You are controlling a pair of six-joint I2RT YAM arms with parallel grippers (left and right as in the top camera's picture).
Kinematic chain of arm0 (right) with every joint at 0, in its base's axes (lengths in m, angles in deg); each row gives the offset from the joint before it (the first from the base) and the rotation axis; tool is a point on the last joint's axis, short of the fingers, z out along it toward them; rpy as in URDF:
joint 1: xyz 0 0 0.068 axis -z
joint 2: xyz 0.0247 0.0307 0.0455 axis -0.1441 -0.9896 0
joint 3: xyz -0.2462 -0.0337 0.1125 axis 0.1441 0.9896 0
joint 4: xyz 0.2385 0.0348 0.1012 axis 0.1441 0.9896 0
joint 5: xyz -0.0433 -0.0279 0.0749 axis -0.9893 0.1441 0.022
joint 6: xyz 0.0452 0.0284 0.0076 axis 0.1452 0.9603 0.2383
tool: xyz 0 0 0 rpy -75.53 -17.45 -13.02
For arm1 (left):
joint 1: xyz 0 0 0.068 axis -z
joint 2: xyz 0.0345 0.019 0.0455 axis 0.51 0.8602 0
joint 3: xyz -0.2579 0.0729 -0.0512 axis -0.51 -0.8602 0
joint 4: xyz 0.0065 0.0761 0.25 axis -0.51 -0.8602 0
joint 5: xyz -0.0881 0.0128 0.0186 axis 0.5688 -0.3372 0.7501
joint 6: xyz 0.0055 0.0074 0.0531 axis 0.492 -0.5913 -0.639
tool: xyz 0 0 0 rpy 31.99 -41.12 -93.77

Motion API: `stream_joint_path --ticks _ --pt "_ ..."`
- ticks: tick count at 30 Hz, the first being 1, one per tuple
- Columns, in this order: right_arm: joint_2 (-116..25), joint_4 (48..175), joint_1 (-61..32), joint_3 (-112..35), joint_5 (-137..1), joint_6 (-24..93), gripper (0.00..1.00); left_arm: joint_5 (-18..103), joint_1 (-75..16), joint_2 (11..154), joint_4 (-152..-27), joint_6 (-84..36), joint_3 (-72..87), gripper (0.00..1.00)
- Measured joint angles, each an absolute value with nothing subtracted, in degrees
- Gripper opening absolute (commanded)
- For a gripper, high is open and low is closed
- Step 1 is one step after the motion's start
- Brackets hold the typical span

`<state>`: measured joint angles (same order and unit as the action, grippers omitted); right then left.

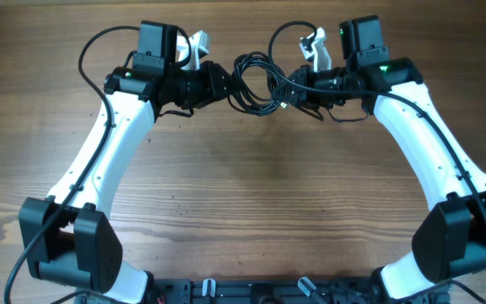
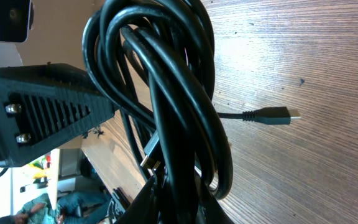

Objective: Untangle cables

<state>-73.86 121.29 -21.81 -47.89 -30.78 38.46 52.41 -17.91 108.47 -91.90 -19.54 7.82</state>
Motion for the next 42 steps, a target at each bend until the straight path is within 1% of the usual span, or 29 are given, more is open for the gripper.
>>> stream_joint_path --ticks 7,9,13,17,21,31,34,36,41,42 --pt "-73.86 121.51 -21.81 -47.89 -30.80 38.46 0.04 51.32 -17.51 108.76 -91.83 -19.54 7.82 0.39" --pt "-73.86 121.51 -21.81 -47.89 -30.80 38.46 0.04 51.12 -16.97 109.52 -91.44 -19.54 7.82 0.38" --pt "-73.86 121.69 -21.81 -47.89 -30.82 38.46 0.04 50.90 -15.15 112.36 -89.43 -19.09 7.82 0.31" --pt "-73.86 121.71 -21.74 -47.89 -30.82 38.46 0.04 51.38 -13.80 113.72 -84.56 -17.60 7.82 0.26" --pt "-73.86 121.75 -21.61 -47.89 -30.82 38.46 0.05 52.56 -13.73 113.72 -81.47 -17.14 7.82 0.25" --pt "-73.86 121.67 -21.52 -47.89 -29.53 38.48 0.04 52.98 -13.71 113.72 -80.93 -17.14 7.82 0.20" --pt "-73.86 121.67 -21.35 -47.89 -28.42 38.46 0.04 53.15 -13.34 113.72 -79.62 -16.97 7.82 0.15" --pt "-73.86 121.69 -21.28 -47.89 -28.18 38.48 0.04 53.07 -13.06 113.72 -79.09 -16.99 7.82 0.04" --pt "-73.84 121.67 -21.02 -47.89 -27.79 38.48 0.05 52.50 -12.97 113.74 -79.11 -16.99 7.82 0.04" --pt "-73.84 121.64 -21.04 -47.89 -27.81 38.48 0.08 52.26 -12.97 113.74 -79.18 -16.99 7.82 0.04"
